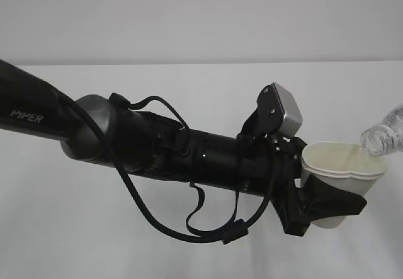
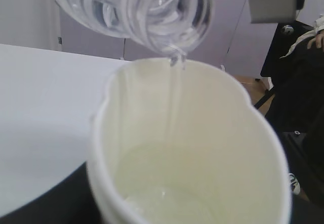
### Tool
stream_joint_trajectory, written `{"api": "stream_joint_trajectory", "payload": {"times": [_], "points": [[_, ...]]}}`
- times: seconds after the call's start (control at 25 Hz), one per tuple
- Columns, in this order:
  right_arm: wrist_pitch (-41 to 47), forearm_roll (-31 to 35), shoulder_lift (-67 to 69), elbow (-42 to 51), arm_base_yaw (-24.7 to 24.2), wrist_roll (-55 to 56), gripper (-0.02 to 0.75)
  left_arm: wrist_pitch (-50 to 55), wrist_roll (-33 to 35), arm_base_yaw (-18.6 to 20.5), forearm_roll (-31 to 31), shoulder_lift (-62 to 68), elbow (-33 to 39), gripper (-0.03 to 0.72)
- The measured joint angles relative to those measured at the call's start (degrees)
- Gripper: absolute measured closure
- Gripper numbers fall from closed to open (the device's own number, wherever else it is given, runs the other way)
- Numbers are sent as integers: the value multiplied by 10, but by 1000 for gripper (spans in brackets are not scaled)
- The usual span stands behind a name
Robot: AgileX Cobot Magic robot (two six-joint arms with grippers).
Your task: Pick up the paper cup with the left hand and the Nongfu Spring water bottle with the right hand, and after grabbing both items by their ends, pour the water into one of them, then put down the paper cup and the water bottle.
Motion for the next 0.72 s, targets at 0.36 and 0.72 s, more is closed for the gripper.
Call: {"api": "stream_joint_trajectory", "payload": {"times": [0.36, 0.72], "points": [[0, 0, 0, 0, 0, -1, 336, 0, 0, 0, 2, 0, 0, 271], [0, 0, 0, 0, 0, -2, 336, 0, 0, 0, 2, 0, 0, 271]]}}
